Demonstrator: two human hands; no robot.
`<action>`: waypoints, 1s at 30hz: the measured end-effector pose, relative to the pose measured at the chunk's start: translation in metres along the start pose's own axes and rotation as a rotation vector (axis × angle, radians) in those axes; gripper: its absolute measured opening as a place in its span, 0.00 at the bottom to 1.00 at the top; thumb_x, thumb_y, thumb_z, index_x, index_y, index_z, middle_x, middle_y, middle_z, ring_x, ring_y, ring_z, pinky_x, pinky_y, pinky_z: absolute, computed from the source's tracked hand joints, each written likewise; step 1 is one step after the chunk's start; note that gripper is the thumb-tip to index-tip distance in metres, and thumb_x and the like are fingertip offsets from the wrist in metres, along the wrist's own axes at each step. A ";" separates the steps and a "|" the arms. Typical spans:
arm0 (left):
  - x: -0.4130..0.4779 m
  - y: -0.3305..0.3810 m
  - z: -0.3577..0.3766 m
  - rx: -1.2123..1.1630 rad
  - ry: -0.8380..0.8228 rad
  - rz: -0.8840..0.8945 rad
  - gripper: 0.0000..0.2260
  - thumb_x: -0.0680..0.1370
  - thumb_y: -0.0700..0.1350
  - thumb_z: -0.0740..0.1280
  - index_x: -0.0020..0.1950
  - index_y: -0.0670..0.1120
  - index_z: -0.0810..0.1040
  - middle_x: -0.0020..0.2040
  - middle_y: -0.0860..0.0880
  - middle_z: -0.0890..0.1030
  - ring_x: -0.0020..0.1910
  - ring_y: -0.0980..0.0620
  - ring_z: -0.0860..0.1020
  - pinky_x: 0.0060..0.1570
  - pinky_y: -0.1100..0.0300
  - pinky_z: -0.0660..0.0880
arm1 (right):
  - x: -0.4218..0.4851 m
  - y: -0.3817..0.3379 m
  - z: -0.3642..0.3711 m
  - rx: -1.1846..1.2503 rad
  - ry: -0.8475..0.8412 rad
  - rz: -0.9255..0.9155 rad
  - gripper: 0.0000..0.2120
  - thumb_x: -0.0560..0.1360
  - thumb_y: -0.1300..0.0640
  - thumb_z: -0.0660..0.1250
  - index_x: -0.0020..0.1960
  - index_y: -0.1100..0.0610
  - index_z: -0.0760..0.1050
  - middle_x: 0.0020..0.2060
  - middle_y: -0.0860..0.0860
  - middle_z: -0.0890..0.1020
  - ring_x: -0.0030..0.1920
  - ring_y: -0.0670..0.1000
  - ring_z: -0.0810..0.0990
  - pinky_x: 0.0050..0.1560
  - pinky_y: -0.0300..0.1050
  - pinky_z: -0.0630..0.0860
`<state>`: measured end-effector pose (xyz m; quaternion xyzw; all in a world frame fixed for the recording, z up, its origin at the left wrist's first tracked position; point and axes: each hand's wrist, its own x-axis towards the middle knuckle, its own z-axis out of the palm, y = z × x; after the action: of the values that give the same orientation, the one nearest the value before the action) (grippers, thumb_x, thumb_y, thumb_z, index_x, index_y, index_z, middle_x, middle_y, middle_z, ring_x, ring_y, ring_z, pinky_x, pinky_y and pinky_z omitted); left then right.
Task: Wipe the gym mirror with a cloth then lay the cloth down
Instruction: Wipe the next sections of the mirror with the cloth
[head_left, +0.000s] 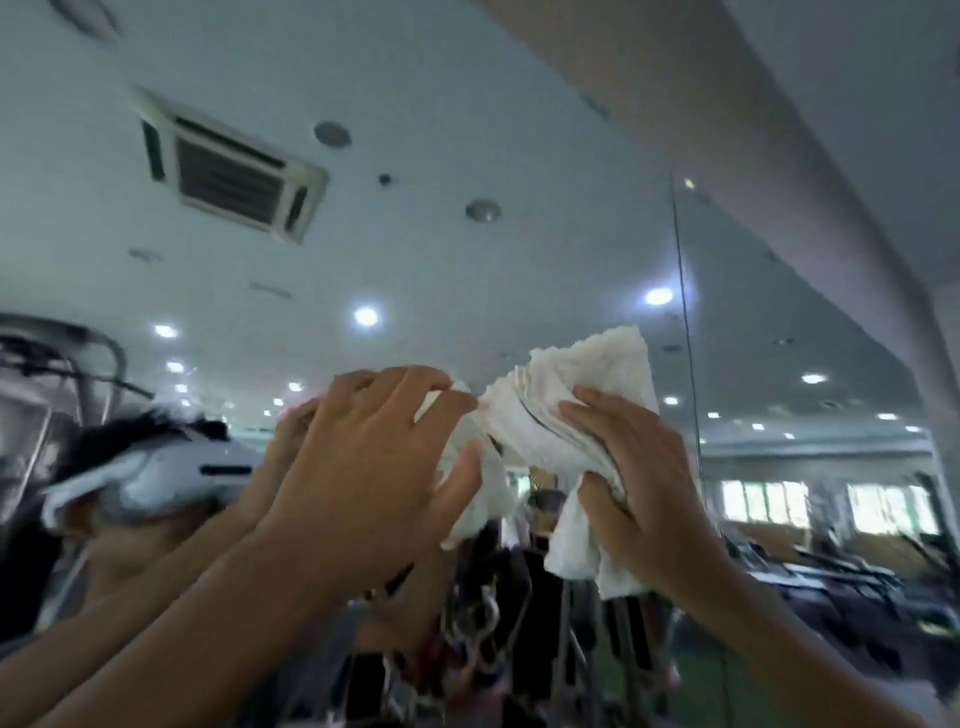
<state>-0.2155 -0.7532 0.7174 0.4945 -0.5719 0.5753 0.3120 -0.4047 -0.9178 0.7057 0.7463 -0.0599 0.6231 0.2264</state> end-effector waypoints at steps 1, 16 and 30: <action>0.020 0.004 0.012 0.036 -0.015 -0.002 0.19 0.77 0.55 0.59 0.58 0.48 0.82 0.58 0.47 0.82 0.57 0.43 0.81 0.60 0.45 0.71 | 0.011 0.030 -0.004 -0.019 0.020 -0.020 0.27 0.70 0.55 0.59 0.69 0.49 0.69 0.68 0.47 0.74 0.69 0.46 0.69 0.64 0.43 0.62; 0.186 -0.033 0.099 0.612 -0.105 -0.140 0.38 0.75 0.63 0.36 0.81 0.50 0.59 0.81 0.42 0.57 0.81 0.44 0.53 0.76 0.41 0.48 | 0.208 0.177 0.018 0.000 0.066 0.130 0.28 0.80 0.49 0.63 0.77 0.51 0.62 0.75 0.53 0.65 0.73 0.56 0.66 0.69 0.55 0.65; 0.165 -0.039 0.113 0.600 -0.021 -0.191 0.34 0.78 0.62 0.37 0.82 0.53 0.55 0.83 0.46 0.53 0.82 0.46 0.51 0.78 0.42 0.45 | 0.149 0.236 0.047 -0.038 -0.070 -0.196 0.32 0.72 0.44 0.59 0.76 0.39 0.60 0.77 0.48 0.64 0.74 0.51 0.64 0.63 0.57 0.73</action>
<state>-0.2075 -0.8901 0.8673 0.6217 -0.3309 0.6815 0.1989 -0.4181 -1.1187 0.9048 0.7655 -0.0066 0.5702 0.2982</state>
